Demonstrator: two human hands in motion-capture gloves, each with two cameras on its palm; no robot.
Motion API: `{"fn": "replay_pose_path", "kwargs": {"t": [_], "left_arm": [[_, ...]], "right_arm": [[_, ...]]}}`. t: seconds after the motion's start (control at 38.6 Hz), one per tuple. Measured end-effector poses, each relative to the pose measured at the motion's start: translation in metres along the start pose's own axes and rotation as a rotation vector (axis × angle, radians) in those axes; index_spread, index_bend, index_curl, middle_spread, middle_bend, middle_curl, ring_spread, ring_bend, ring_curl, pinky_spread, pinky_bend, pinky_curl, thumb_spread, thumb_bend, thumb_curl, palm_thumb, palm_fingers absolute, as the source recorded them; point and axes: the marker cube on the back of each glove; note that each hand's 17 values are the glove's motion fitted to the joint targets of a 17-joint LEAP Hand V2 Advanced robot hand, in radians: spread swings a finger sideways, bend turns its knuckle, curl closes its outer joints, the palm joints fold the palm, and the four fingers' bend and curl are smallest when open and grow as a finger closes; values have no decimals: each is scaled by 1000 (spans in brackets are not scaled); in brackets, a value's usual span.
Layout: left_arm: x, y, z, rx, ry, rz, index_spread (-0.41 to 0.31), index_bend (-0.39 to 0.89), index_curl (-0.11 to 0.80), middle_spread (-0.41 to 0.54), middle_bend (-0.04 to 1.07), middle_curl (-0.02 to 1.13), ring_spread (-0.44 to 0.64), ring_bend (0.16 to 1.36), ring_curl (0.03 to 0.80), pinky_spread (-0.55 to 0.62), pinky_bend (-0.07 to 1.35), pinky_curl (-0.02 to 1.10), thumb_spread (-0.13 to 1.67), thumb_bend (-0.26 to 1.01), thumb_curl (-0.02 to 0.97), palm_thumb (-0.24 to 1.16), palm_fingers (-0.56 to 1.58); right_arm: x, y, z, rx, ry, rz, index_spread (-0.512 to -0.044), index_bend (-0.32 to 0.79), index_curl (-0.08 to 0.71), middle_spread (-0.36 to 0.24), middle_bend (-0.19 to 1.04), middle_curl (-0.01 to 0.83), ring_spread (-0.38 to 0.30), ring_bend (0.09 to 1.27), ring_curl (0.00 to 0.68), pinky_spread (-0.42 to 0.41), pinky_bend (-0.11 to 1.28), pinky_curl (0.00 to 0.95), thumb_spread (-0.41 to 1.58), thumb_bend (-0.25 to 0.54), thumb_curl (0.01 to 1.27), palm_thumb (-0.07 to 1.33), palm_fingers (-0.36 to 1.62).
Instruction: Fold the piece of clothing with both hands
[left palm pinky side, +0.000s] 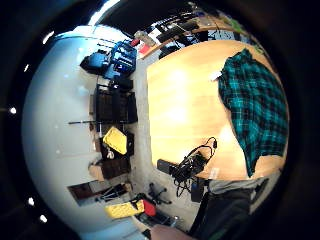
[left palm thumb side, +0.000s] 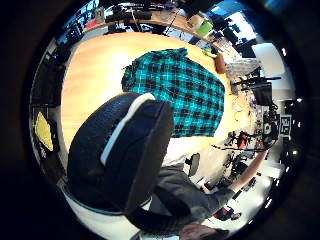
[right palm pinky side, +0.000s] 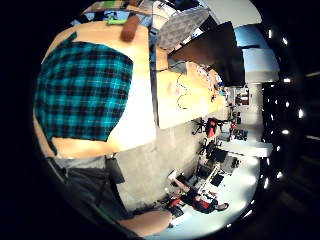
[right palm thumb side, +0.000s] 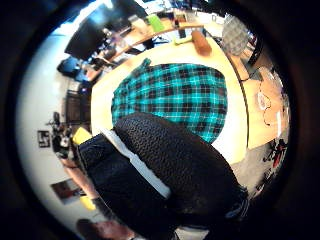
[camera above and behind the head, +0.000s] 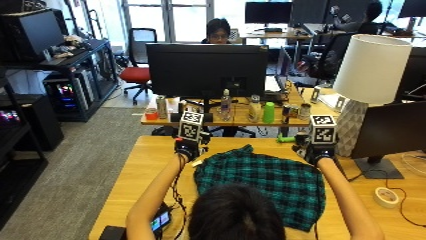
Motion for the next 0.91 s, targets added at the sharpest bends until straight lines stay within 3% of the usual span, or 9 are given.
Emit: {"fn": "replay_pose_path", "kwargs": {"t": [0.13, 0.31, 0.54, 0.65, 0.91], "left_arm": [[6, -4, 7, -19, -6, 4, -13, 80, 21, 200, 155, 34, 302, 447, 93, 310, 379, 107, 650, 17, 39, 60, -54], [17, -5, -2, 6, -15, 52, -16, 101, 52, 261, 168, 70, 409, 508, 131, 402, 421, 159, 891, -6, 79, 63, -104], [23, 3, -16, 14, 28, 66, -17, 106, 84, 291, 171, 109, 469, 532, 156, 448, 431, 199, 1021, -17, 121, 54, -129], [30, 10, -12, -10, 35, 115, -18, 112, 96, 297, 167, 122, 480, 544, 165, 456, 430, 212, 1046, -15, 138, 58, -118], [50, 31, 12, -104, 40, 236, -15, 119, 126, 292, 179, 156, 487, 558, 182, 463, 424, 241, 1041, -22, 175, 57, -93]], "right_arm": [[5, 3, 6, -13, 7, 10, -268, 144, 87, -65, 261, 111, 39, 275, 90, 176, 334, 123, 627, 4, 37, 52, 242], [20, 3, 6, -6, -18, 11, -336, 145, 134, -82, 262, 169, 57, 294, 131, 225, 347, 177, 856, -17, 72, 42, 208], [31, 16, -4, -24, -64, 21, -362, 138, 170, -91, 260, 220, 67, 303, 163, 244, 364, 224, 986, -15, 112, 38, 186], [29, 32, -1, -53, -52, -13, -369, 83, 155, -105, 219, 227, 49, 366, 186, 227, 480, 262, 1023, -10, 129, 58, 266], [17, 60, 18, -119, -81, -99, -365, 60, 124, -81, 268, 285, 35, 527, 265, 194, 545, 313, 1083, -3, 169, 132, 355]]}}
